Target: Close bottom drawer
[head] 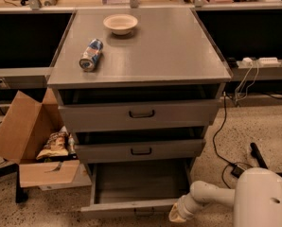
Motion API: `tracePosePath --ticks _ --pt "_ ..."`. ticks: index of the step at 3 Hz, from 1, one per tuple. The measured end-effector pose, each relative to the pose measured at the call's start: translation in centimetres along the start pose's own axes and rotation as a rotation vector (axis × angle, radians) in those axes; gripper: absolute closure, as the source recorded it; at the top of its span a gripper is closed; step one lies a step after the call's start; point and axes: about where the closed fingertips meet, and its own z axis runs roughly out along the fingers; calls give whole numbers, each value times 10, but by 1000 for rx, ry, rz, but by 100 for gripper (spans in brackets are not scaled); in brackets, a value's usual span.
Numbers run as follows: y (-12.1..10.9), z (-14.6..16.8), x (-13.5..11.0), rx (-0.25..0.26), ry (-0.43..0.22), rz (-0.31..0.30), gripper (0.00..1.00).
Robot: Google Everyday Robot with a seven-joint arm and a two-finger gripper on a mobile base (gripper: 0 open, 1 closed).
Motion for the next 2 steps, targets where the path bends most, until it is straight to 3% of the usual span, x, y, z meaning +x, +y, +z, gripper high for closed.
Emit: tracePosePath --ticks 2 --pt "0 0 0 0 0 0 3"
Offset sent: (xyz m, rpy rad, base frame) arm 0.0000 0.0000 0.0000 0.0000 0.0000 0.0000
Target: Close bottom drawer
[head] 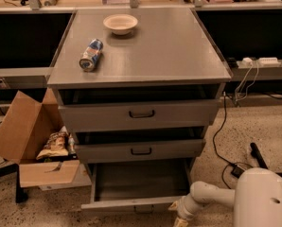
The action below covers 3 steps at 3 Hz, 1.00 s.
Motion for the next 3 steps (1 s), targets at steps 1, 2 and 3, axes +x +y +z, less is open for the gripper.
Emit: tracePosePath --ticks 1,2,3 --pt "0 0 0 0 0 0 0" --pt "0 0 0 0 0 0 0" --pt "-1 1 -1 7 -2 -6 18"
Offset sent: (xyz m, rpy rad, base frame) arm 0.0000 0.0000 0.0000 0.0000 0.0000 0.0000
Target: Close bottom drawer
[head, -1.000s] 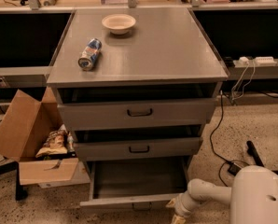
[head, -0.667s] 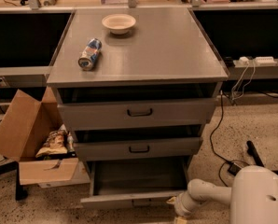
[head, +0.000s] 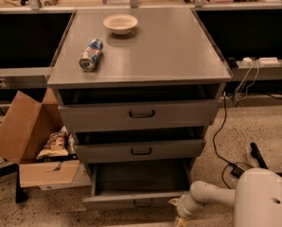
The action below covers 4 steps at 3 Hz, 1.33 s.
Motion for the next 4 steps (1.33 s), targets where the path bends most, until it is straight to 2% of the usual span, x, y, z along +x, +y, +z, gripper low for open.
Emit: tracePosePath --ticks 1,2,3,4 --pt "-11 -8 -2 58 -3 -45 39" --pt "-29 -18 -3 138 -6 -97 62" --pt "-46 -24 -2 198 -7 -120 85" --pt "-52 -24 0 217 -10 -123 100"
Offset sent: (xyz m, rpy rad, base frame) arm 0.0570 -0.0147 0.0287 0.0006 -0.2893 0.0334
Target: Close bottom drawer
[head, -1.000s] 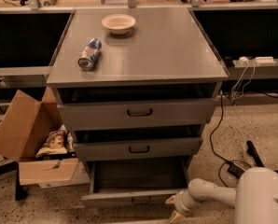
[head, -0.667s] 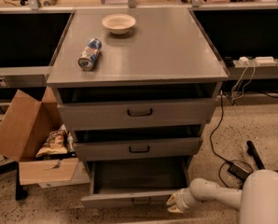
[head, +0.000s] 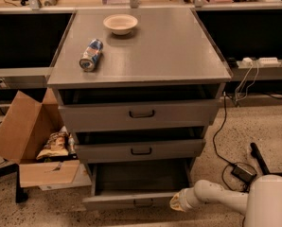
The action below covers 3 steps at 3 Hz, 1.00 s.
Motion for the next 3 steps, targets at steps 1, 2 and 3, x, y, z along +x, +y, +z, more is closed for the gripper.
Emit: tracePosePath --ticks 1,2,3 --pt "-8 1 4 19 -9 4 100" --pt "-14 1 9 31 -24 11 100" --pt "-23 1 14 42 -44 21 100"
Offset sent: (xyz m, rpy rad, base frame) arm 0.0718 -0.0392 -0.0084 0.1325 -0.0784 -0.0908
